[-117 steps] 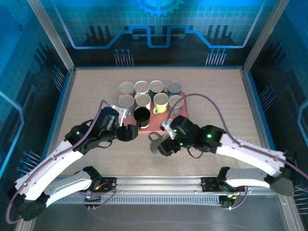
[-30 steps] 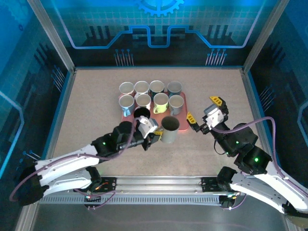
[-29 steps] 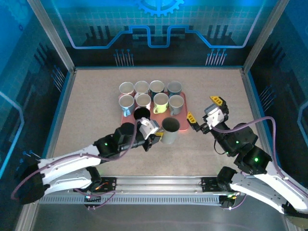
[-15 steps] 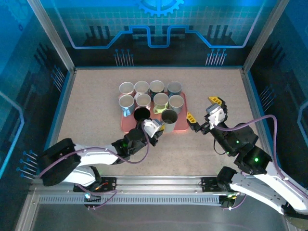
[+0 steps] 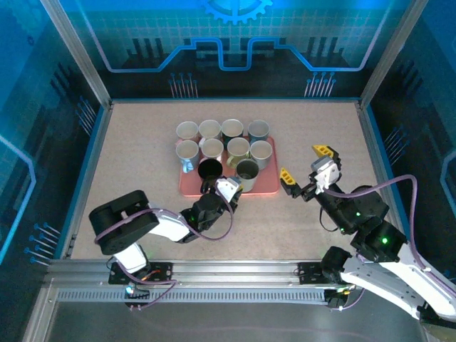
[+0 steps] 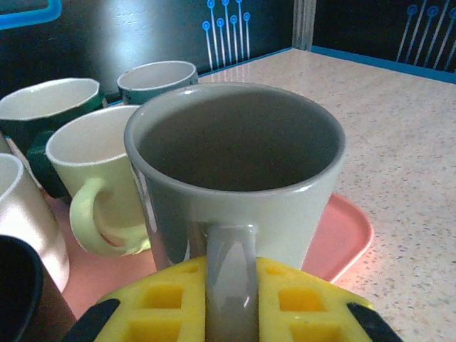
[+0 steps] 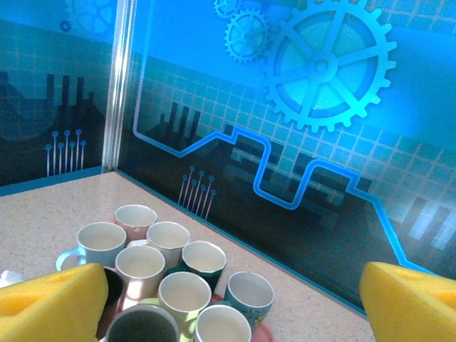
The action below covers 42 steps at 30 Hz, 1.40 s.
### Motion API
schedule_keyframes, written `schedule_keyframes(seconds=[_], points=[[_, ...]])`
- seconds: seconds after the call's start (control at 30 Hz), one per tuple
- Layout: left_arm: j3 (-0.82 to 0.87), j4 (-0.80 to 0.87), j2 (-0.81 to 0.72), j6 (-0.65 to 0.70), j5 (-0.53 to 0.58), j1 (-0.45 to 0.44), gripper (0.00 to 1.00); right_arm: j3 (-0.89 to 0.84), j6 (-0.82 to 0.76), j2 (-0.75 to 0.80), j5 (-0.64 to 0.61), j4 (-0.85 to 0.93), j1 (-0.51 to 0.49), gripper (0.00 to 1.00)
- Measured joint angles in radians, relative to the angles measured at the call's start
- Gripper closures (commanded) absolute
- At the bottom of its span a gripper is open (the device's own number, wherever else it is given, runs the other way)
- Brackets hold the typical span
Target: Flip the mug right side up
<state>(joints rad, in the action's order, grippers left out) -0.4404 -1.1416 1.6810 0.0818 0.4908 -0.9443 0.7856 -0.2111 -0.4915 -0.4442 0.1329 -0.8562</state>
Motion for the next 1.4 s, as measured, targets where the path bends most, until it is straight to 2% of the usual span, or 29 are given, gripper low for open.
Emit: schedule_keyframes(seconds=[0.07, 0.2, 0.23, 0.33, 0.47, 0.87, 0.97, 1.07, 1.13, 1.17, 1.2, 1.4], points=[[0.0, -0.022, 0.038, 0.0, 0.017, 0.0, 1.0, -0.007, 0.005, 0.0, 0.004, 0.001, 0.0, 0.08], [0.0, -0.065, 0.093, -0.004, 0.044, 0.0, 0.92, -0.017, 0.01, 0.0, 0.008, 0.001, 0.0, 0.08], [0.0, -0.072, 0.098, -0.004, 0.047, 0.0, 0.88, -0.019, 0.01, 0.0, 0.008, 0.001, 0.0, 0.08], [-0.002, -0.097, 0.117, -0.005, 0.061, 0.0, 0.65, -0.02, 0.013, 0.0, 0.011, 0.001, 0.0, 0.07], [-0.007, -0.152, 0.135, -0.024, 0.092, 0.001, 0.55, -0.02, 0.013, 0.0, 0.011, 0.001, 0.0, 0.07], [0.011, -0.203, 0.117, -0.038, 0.103, -0.005, 0.49, -0.02, 0.013, -0.002, 0.041, 0.008, 0.006, 0.06], [0.027, -0.188, 0.068, -0.022, 0.104, -0.027, 0.48, -0.011, 0.014, -0.01, 0.061, 0.043, 0.007, 0.01], [0.031, -0.137, -0.042, 0.007, 0.099, -0.063, 0.47, 0.025, 0.025, -0.037, 0.079, 0.102, 0.007, 0.0], [0.031, -0.085, -0.14, 0.027, 0.084, -0.081, 0.41, 0.05, 0.03, -0.051, 0.09, 0.138, 0.007, 0.0], [0.03, -0.039, -0.203, 0.037, 0.072, -0.088, 0.1, 0.069, 0.036, -0.061, 0.094, 0.166, 0.008, 0.0], [0.022, 0.024, -0.269, 0.05, 0.061, -0.093, 0.01, 0.089, 0.042, -0.074, 0.096, 0.187, 0.008, 0.0], [-0.208, 0.515, -0.499, 0.043, 0.047, -0.077, 0.01, 0.152, 0.135, -0.156, 0.049, 0.251, 0.009, 0.0]])
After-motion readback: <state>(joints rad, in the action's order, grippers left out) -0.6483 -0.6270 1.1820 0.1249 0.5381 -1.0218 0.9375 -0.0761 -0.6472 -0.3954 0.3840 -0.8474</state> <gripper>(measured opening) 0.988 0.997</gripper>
